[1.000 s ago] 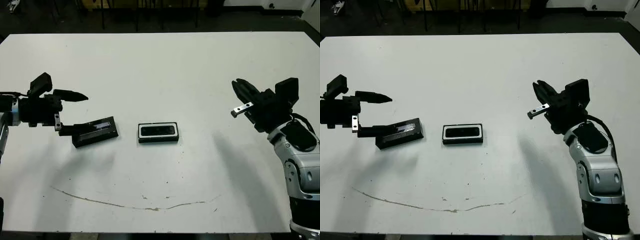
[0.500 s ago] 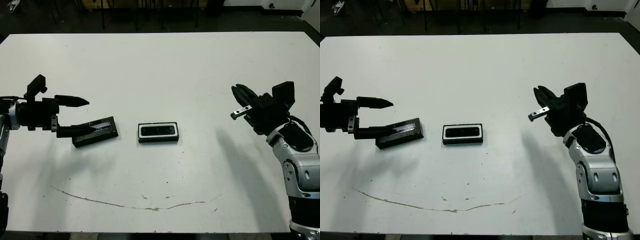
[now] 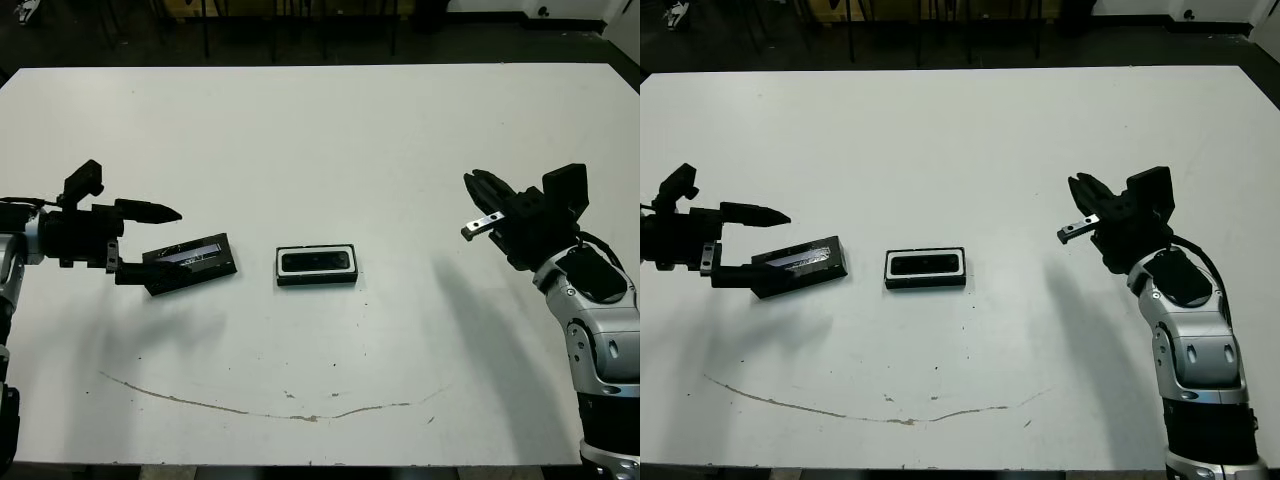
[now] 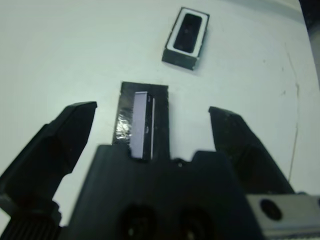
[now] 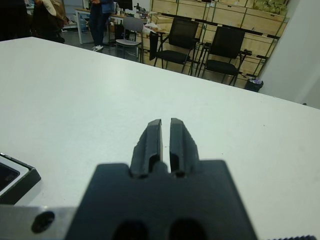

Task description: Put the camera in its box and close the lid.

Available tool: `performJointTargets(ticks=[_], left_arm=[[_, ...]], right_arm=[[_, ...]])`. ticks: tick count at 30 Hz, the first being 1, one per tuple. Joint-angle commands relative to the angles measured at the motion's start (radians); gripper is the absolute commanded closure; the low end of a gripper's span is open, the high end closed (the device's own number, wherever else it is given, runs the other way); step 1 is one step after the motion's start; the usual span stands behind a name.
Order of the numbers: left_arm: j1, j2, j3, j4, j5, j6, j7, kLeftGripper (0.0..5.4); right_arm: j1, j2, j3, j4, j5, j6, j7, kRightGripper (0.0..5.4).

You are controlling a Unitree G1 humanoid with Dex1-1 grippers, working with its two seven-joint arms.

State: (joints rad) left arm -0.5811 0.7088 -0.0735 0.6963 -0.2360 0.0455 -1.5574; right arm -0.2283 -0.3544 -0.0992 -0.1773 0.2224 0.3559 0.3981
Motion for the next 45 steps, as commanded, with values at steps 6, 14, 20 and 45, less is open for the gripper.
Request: performJointTargets(ticks=[6, 14, 20, 45], left_arm=[[0.049, -0.008, -0.013, -0.032, 0.010, -0.027, -0.024, 0.02], [0.056, 0.006, -0.025, -0.016, 0.042, -0.004, -0.001, 0.02], [0.065, 0.001, -0.028, 0.004, 0.067, -0.019, 0.023, 0.02], [0.097, 0.002, -0.042, 0.023, 0.111, 0.015, 0.095, 1.01]], right_arm=[[0.012, -0.016, 0.003, 0.002, -0.002, 0.031, 0.002, 5.40], [0.022, -0.018, 0.002, 0.004, -0.001, 0.015, 0.017, 5.40], [0.024, -0.020, 0.004, -0.003, -0.004, 0.023, 0.015, 5.40], [0.027, -0.022, 0.005, -0.014, 0.000, 0.023, 0.024, 5.40]])
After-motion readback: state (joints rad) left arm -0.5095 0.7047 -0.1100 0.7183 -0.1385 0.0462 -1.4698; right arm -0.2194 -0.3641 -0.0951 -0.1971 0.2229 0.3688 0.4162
